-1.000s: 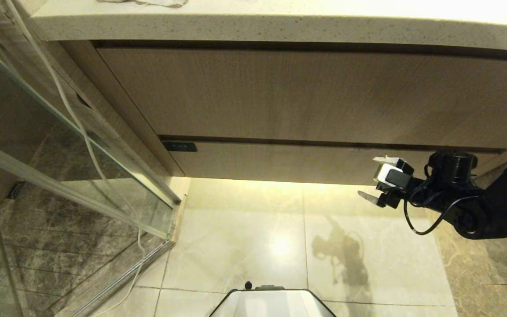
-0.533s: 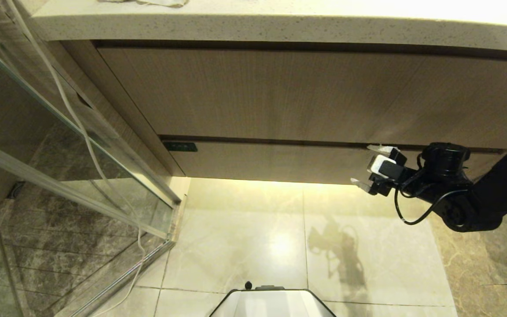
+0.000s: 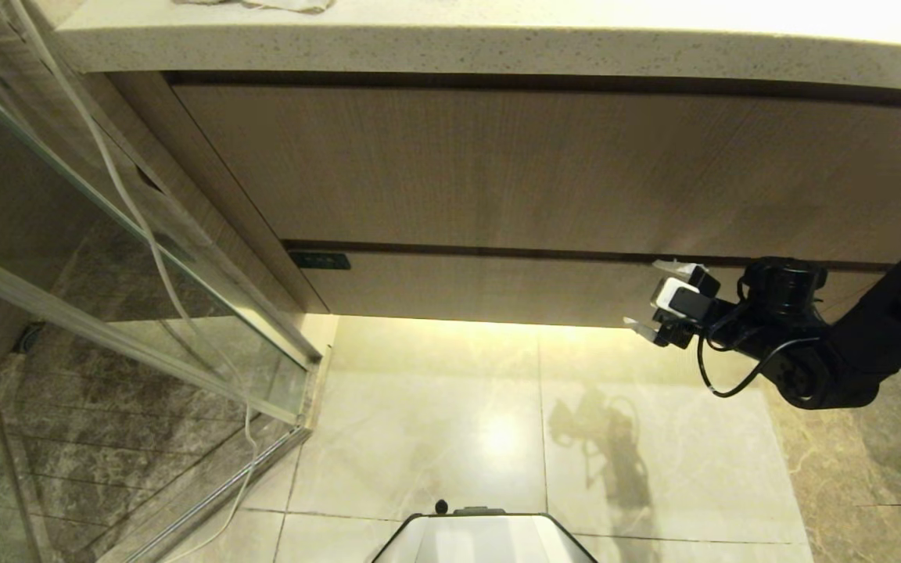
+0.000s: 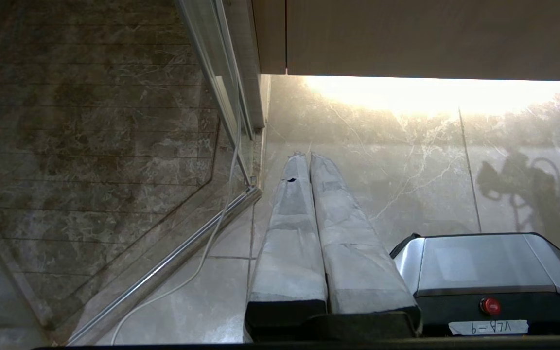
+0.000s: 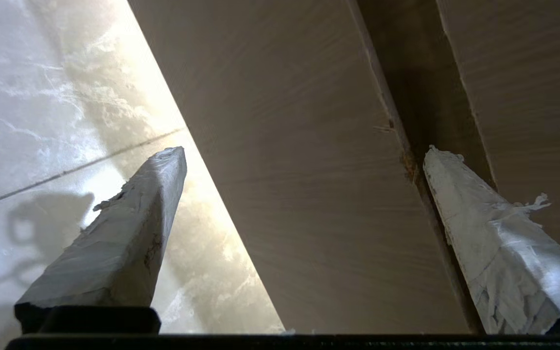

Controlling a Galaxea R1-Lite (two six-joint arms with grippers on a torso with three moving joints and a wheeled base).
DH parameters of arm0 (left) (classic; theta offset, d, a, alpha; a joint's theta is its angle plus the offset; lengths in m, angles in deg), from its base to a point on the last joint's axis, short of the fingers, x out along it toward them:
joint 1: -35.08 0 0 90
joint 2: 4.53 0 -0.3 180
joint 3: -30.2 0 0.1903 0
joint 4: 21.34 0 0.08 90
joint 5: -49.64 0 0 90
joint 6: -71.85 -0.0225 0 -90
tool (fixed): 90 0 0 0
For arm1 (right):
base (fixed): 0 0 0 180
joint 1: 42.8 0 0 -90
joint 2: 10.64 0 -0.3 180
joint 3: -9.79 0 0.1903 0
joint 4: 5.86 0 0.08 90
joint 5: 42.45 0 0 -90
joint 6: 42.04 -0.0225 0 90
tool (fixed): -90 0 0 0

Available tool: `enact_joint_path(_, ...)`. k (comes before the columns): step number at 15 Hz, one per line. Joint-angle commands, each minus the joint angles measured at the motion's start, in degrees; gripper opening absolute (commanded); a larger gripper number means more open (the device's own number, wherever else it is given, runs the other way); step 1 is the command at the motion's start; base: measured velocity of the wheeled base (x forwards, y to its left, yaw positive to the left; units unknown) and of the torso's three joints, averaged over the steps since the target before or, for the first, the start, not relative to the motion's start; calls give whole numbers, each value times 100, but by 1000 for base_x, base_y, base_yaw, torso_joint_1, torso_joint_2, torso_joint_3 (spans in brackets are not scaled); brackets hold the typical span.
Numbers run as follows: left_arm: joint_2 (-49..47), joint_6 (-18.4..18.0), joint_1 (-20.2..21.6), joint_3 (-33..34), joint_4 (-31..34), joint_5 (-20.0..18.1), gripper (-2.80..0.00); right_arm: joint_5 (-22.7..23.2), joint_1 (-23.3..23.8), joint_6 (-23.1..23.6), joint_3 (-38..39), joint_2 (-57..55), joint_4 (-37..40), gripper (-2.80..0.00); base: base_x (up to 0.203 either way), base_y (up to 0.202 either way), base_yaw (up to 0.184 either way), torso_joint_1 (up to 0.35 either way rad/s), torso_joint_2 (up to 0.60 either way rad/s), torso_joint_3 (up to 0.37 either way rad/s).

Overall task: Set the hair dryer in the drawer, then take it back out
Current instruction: Pull open the drawer

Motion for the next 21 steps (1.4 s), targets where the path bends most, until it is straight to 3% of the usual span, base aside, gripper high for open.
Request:
enact_joint_path(1, 0, 0, 0, 9, 1, 0, -280, 19, -14, 47, -89, -129, -80, 0, 0, 0, 0, 0, 0, 0)
enact_joint_path(21, 0, 0, 0, 9, 1, 0, -280, -18, 37, 3, -915, -962, -412, 0, 0, 0, 0, 0, 0, 0)
